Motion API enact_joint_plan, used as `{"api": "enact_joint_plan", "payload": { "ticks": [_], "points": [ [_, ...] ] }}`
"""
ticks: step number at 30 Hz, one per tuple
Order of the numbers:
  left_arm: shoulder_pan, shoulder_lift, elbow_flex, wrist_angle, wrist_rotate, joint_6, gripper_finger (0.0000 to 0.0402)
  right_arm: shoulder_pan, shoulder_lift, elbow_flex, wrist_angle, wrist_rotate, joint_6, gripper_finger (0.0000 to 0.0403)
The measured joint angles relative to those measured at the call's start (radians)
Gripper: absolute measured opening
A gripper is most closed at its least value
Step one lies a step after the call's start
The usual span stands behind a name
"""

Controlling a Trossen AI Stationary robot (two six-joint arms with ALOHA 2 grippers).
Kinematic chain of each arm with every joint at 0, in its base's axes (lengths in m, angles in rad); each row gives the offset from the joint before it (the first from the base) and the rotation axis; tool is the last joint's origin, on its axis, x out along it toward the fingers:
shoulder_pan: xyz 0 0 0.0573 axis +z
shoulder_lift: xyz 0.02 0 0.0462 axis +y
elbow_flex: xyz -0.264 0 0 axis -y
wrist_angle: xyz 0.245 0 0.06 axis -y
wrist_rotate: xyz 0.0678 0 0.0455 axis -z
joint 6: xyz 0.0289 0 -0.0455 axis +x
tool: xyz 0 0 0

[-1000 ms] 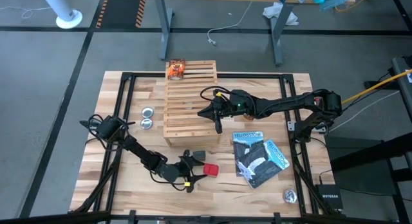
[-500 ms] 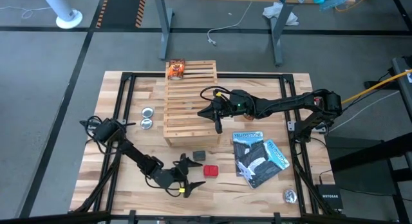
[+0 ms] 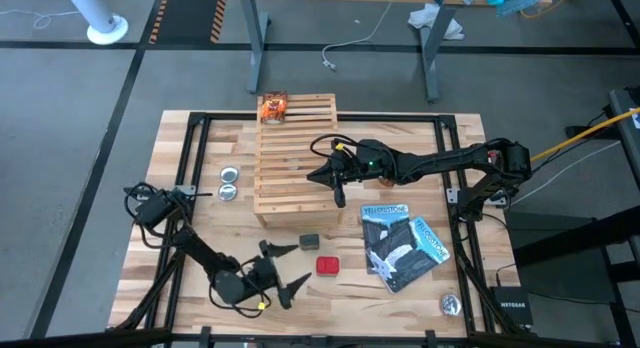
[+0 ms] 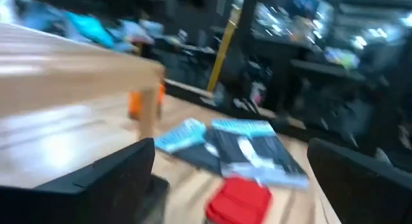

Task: Shelf spices
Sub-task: Remove the orange seasoning pack from the shelf

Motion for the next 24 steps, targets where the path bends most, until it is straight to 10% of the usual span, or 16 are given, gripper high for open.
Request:
{"api": "enact_joint_plan", "payload": {
  "ticks": [15,24],
  "points": [
    [0.021,-0.096,0.0,0.294,-0.162,0.24,0.0399,0.0,0.0,0.0,-0.01,0.0,0.0,0.0033],
    [0.016,-0.309,0.0,0.285,-0.153,0.88,0.0399,0.0,0.0,0.0,-0.009,0.0,0.0,0.0033]
  ]
}}
